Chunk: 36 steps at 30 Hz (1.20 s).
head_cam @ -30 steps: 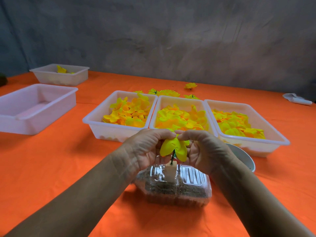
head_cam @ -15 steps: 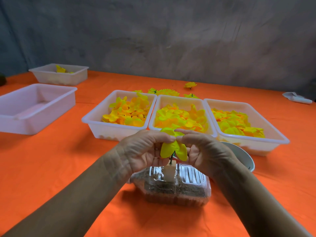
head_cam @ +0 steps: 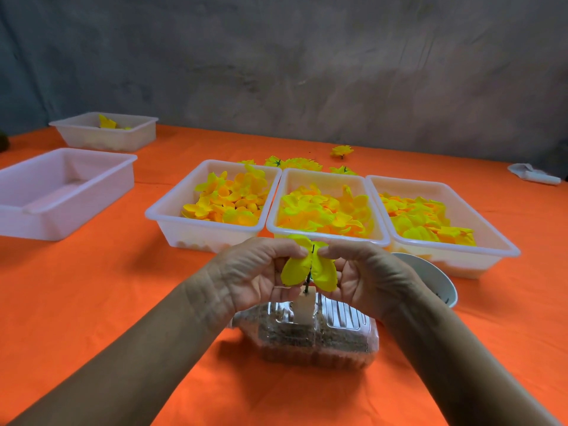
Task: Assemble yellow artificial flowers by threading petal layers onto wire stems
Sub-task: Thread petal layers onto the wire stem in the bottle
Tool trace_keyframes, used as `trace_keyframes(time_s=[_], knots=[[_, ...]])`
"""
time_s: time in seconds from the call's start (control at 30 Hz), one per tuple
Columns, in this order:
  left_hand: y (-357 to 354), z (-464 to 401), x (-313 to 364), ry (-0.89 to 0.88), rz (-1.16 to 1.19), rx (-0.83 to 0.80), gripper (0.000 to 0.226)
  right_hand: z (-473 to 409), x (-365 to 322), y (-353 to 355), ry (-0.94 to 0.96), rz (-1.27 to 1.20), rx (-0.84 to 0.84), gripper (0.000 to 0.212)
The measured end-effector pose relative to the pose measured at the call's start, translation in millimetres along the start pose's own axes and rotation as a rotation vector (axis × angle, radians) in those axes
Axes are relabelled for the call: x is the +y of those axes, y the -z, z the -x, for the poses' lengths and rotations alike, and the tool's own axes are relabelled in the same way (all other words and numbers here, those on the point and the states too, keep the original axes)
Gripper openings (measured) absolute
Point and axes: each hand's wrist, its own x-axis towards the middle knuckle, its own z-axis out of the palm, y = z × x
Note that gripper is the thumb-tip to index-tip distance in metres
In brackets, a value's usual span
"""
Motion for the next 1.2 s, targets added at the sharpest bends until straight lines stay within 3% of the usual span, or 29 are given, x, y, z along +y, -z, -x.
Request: trace_keyframes(time_s=[0.17, 0.57, 1.2], knots=[[0.9, 1.2, -0.4, 0.003, 0.000, 0.025, 0.009, -3.3, 1.0, 2.4, -0.015, 0.010, 0.012, 0.013], [-4.3, -0.3, -8.4, -0.061, -0.232, 0.239, 0.009, -2.9, 10.8, 0.4, 0.102, 0.273, 0.178, 0.022], [-6.0, -1.5, -12.8, 0.033, -0.317, 0.267, 0.017, -2.9, 17.1, 2.4, 0.035, 0.254, 0.206, 0.025]])
